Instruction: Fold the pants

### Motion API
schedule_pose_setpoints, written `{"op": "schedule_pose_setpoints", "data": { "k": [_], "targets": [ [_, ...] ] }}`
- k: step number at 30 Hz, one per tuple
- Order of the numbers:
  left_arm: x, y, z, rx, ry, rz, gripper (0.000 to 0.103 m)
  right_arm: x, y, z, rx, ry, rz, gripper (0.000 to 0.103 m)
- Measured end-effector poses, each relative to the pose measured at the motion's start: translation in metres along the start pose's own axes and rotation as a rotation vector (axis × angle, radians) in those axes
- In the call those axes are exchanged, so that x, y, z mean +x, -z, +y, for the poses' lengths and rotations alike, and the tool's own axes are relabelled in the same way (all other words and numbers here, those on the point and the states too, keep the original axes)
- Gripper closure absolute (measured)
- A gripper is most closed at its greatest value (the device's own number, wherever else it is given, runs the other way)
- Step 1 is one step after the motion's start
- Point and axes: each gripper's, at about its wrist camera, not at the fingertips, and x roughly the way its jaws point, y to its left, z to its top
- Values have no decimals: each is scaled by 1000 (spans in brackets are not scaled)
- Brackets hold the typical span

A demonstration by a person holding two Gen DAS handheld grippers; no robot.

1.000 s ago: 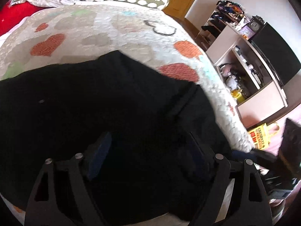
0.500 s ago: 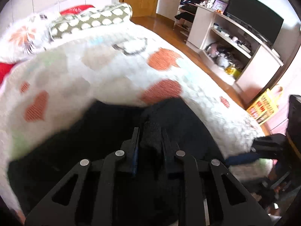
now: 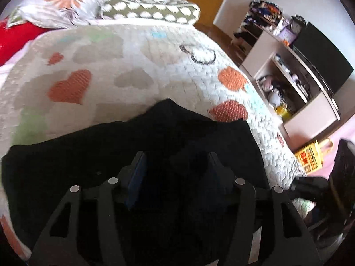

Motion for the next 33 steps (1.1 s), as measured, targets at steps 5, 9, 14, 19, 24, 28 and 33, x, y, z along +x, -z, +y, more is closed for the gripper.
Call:
{"op": "schedule_pose_setpoints", "data": {
  "k": [5,9,14,19,24,28,33],
  "targets": [
    [-13,14,7,7,-106,-42,46,7,-28,-1,-1,41,-66,69],
    [-19,28,19,-28,-141,-48,46,44,-45,2,-25,97,-38,69],
    [-26,44,32,-72,-183,-47,46,93,-51,6,-71,174,37,69],
    [-34,52,41,-100,-212,-68,46,78,-54,11,-83,187,17,69],
    [-38,58,47,-128,-224,-86,46,53,-48,22,-91,175,-15,69],
    [-42,63,49,-140,-260,-100,46,59,-41,28,-95,174,7,69],
    [-51,69,54,-139,-339,-133,46,80,-31,28,-97,182,48,69]
  ]
}}
